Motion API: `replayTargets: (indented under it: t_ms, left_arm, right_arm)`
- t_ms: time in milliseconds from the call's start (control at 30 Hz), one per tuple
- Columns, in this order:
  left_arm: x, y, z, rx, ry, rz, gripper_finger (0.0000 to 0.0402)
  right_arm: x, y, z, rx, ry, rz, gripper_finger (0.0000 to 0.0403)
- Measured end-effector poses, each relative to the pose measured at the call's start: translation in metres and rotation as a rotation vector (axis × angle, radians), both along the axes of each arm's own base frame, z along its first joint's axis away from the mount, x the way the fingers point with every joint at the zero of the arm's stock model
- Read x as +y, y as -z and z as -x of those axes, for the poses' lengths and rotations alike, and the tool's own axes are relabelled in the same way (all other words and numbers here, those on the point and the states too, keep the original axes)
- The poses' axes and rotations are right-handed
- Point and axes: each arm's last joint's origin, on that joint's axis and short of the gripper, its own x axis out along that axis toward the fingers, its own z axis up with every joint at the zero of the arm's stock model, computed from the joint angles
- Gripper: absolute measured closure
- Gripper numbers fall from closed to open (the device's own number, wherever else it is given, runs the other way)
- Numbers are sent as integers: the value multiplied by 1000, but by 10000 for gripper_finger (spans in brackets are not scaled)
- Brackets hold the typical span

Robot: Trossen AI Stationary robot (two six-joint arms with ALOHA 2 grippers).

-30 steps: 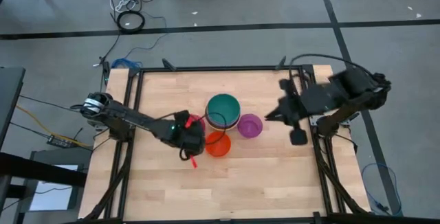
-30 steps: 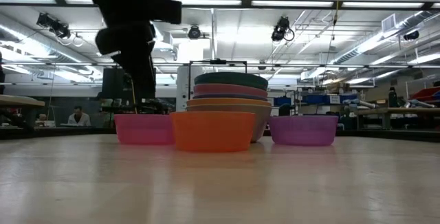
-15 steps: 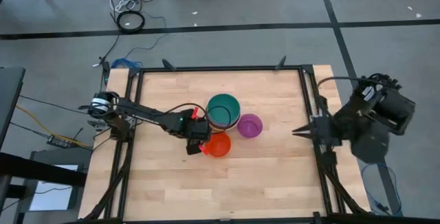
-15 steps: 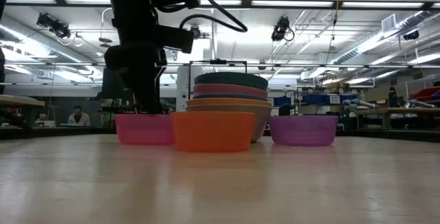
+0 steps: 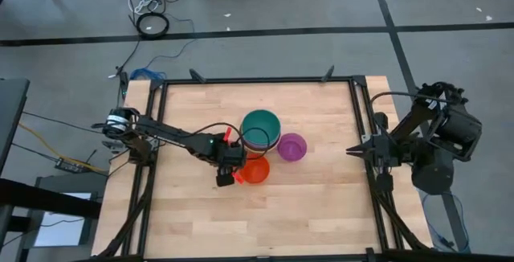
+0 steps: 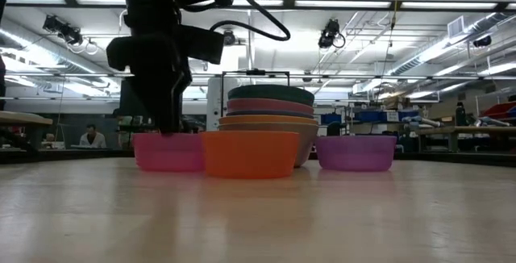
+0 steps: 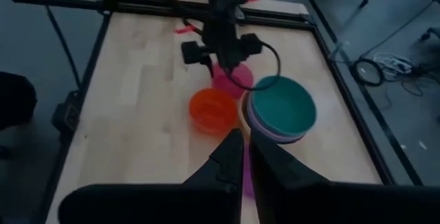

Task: Nest bowls inside each other
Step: Stack the red bowl on top of the green bowl

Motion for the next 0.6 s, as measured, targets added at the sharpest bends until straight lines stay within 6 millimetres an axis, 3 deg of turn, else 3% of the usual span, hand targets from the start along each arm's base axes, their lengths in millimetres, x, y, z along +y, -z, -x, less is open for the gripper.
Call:
replayTargets:
  t_ms: [333, 600]
  left_arm:
    - [-7, -24, -11, -62, 3, 32, 173]
    - [-8, -25, -10, -44, 7, 79, 173]
  right_arm:
    - [-17, 17, 10, -9, 53, -16, 387]
    - [-24, 33, 15, -1, 80, -17, 387]
